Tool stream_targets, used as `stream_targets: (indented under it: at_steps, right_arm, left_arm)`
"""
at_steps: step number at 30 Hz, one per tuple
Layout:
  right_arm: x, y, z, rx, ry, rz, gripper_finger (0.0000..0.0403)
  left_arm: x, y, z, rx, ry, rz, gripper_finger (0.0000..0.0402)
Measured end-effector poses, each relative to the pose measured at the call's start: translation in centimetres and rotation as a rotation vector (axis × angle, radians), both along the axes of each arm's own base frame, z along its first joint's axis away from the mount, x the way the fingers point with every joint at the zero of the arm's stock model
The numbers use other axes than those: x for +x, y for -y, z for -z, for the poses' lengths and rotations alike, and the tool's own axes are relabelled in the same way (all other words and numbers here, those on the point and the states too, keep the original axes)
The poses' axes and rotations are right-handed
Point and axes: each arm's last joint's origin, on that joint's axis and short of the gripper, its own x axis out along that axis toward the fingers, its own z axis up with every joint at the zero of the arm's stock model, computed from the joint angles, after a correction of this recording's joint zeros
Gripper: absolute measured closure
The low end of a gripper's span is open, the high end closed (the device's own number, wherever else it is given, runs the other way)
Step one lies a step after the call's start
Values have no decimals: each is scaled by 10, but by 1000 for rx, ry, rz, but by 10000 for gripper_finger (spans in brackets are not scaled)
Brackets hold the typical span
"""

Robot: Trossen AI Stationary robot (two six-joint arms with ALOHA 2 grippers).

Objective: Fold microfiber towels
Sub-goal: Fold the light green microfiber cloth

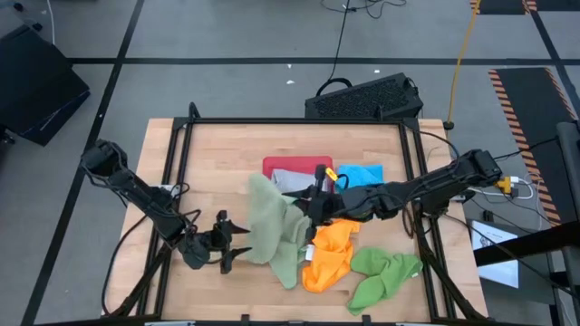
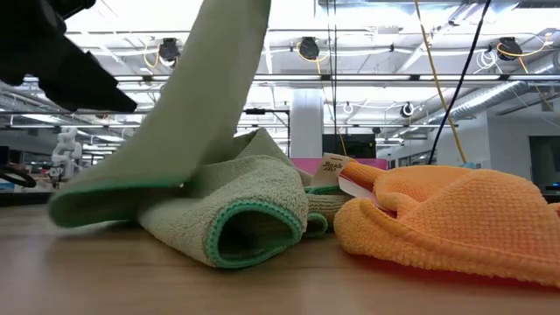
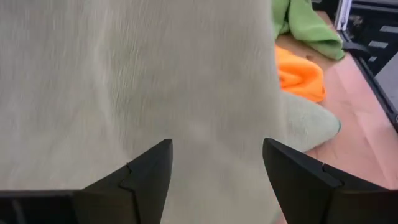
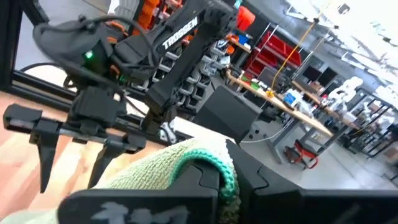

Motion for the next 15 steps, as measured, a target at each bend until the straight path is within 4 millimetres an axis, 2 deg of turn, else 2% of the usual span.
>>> stream_targets:
  at_steps: [5,8,12,15]
  right_arm:
    - [-15,10,-23,-49,57,14,401]
    - [-27,21,-39,-31,116,37,401]
    - [-39,30,-53,-25,157,56,401]
    - [-47,34,-61,-61,176,61,401]
  left_arm:
    - [2,7,-9,-85,87,13,149]
    - [2,14,-11,-42,125,58,157]
    - [6,18,-5,27,157,42,176]
    - [15,17,7,49,144,18,189]
